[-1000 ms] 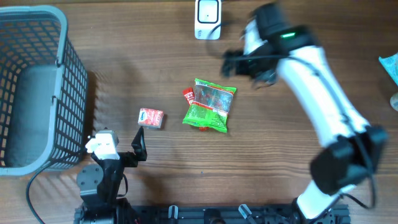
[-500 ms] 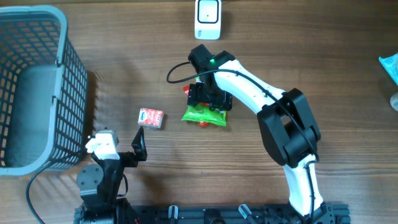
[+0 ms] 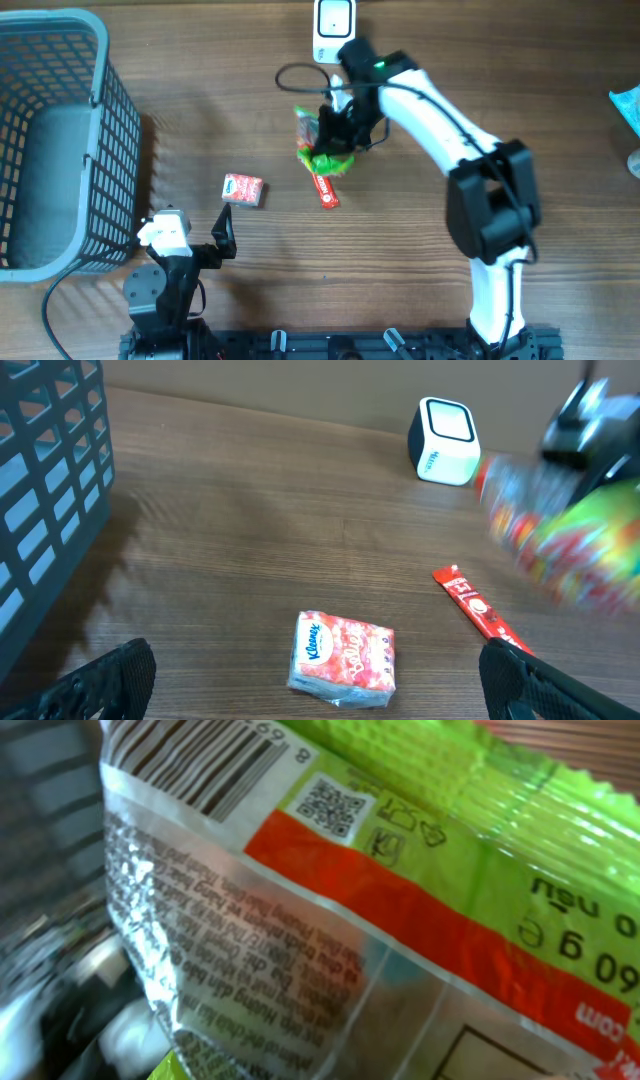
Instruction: Scan the item barcode
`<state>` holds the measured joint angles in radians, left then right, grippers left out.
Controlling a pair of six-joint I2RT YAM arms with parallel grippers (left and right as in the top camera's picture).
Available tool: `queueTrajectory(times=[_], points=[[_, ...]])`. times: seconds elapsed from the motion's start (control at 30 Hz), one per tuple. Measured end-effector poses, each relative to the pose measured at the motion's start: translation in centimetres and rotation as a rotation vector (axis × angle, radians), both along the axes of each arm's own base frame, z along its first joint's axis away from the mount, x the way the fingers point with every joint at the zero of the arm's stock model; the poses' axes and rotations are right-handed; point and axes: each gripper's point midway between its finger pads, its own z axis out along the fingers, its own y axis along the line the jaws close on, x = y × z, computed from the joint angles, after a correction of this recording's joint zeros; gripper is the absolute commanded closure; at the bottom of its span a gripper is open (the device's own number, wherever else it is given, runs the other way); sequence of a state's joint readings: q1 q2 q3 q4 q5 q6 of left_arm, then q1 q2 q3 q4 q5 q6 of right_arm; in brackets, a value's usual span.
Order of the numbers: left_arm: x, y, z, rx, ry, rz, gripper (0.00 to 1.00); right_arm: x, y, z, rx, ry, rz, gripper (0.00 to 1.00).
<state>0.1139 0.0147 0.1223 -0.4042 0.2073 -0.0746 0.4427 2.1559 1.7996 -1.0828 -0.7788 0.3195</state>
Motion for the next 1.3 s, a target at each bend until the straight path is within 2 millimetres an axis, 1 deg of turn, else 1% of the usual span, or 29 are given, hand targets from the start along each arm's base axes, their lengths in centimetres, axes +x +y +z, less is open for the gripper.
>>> queueTrajectory(times=[0.07, 0.1, 0.13, 0.17, 0.23, 0.3, 0.33, 0.37, 0.43, 0.47, 0.5, 0.53, 0.57, 0.63, 0.67, 0.73, 0.87, 0.9, 0.93, 1.0, 1.03, 1.07, 1.1, 1.13, 1.17, 1.2, 1.23, 1.27, 1.3], points=[[0.0, 0.0, 0.0, 0.000, 0.000, 0.000, 0.00, -0.3, 2.1, 5.8, 0.331, -0.116, 0.139, 0.95], [0.0, 0.0, 0.0, 0.000, 0.000, 0.000, 0.00, -0.6, 2.9, 7.6, 0.454, -0.163, 0.194, 0.95], [0.0, 0.0, 0.0, 0.000, 0.000, 0.000, 0.00, -1.0, 3.8, 10.0, 0.613, -0.234, 0.269, 0.95], [0.0, 0.0, 0.0, 0.000, 0.000, 0.000, 0.00, -1.2, 4.4, 11.5, 0.727, -0.305, 0.325, 0.96], [0.0, 0.0, 0.0, 0.000, 0.000, 0.000, 0.00, -1.3, 5.0, 13.5, 0.869, -0.444, 0.412, 0.95], [0.0, 0.0, 0.0, 0.000, 0.000, 0.000, 0.00, -1.6, 5.5, 14.4, 0.945, -0.558, 0.481, 0.96], [0.0, 0.0, 0.0, 0.000, 0.000, 0.000, 0.00, -2.3, 6.3, 15.0, 1.011, -0.679, 0.559, 0.96], [0.0, 0.0, 0.0, 0.000, 0.000, 0.000, 0.00, -2.7, 7.0, 15.3, 1.049, -0.754, 0.608, 0.96], [0.0, 0.0, 0.0, 0.000, 0.000, 0.000, 0.00, -4.4, 9.4, 16.5, 1.152, -0.978, 0.756, 0.95], [0.0, 0.0, 0.0, 0.000, 0.000, 0.000, 0.00, -4.6, 9.8, 16.8, 1.171, -1.013, 0.777, 0.95], [0.0, 0.0, 0.0, 0.001, -0.001, -0.001, 0.00, -6.0, 11.7, 18.0, 1.255, -1.213, 0.889, 0.96], [0.0, 0.0, 0.0, 0.000, 0.000, 0.000, 0.00, -6.5, 12.4, 18.6, 1.293, -1.325, 0.937, 0.96], [0.0, 0.0, 0.0, 0.000, -0.001, 0.000, 0.00, -7.1, 13.3, 20.0, 1.348, -1.507, 1.004, 0.96], [0.0, 0.0, 0.0, 0.000, 0.000, 0.000, 0.00, -8.2, 13.9, 22.7, 1.421, -1.815, 1.093, 0.95], [0.0, 0.0, 0.0, 0.000, 0.000, -0.001, 0.00, -8.7, 13.9, 23.9, 1.442, -1.950, 1.123, 0.96], [0.0, 0.0, 0.0, 0.000, 0.000, -0.001, 0.00, -9.1, 13.7, 25.0, 1.457, -2.090, 1.149, 0.96], [0.0, 0.0, 0.0, 0.000, 0.000, -0.001, 0.00, -9.1, 13.7, 25.0, 1.457, -2.086, 1.149, 0.96], [0.0, 0.0, 0.0, 0.000, 0.000, -0.001, 0.00, -9.1, 13.7, 25.0, 1.455, -2.056, 1.143, 0.96], [0.0, 0.0, 0.0, 0.000, 0.000, -0.001, 0.00, -9.1, 13.7, 24.9, 1.450, -1.988, 1.131, 0.96], [0.0, 0.0, 0.0, 0.000, 0.000, -0.001, 0.00, -9.0, 13.8, 24.4, 1.426, -1.767, 1.086, 0.96], [0.0, 0.0, 0.0, 0.000, 0.000, -0.001, 0.00, -8.9, 13.9, 24.0, 1.403, -1.617, 1.052, 0.96], [0.0, 0.0, 0.0, 0.000, 0.000, -0.001, 0.00, -8.5, 14.2, 23.4, 1.347, -1.417, 0.984, 0.95], [0.0, 0.0, 0.0, 0.000, 0.000, -0.001, 0.00, -7.3, 15.1, 22.1, 1.208, -1.157, 0.835, 0.96], [0.0, 0.0, 0.0, 0.000, -0.002, 0.000, 0.00, -6.1, 15.6, 20.7, 1.083, -1.000, 0.720, 0.96], [0.0, 0.0, 0.0, 0.000, -0.001, -0.001, 0.00, -4.0, 16.3, 17.9, 0.850, -0.814, 0.530, 0.96], [0.0, 0.0, 0.0, 0.000, -0.001, -0.001, 0.00, -1.7, 16.0, 14.4, 0.609, -0.680, 0.347, 0.96], [0.0, 0.0, 0.0, 0.000, 0.000, 0.000, 0.00, 0.2, 14.7, 10.8, 0.377, -0.587, 0.180, 0.96], [0.0, 0.0, 0.0, 0.000, 0.000, 0.000, 0.00, 2.8, 11.7, 6.4, 0.083, -0.528, -0.034, 0.96], [0.0, 0.0, 0.0, 0.000, 0.000, -0.001, 0.00, 5.1, 8.1, 3.9, -0.150, -0.539, -0.209, 0.96]])
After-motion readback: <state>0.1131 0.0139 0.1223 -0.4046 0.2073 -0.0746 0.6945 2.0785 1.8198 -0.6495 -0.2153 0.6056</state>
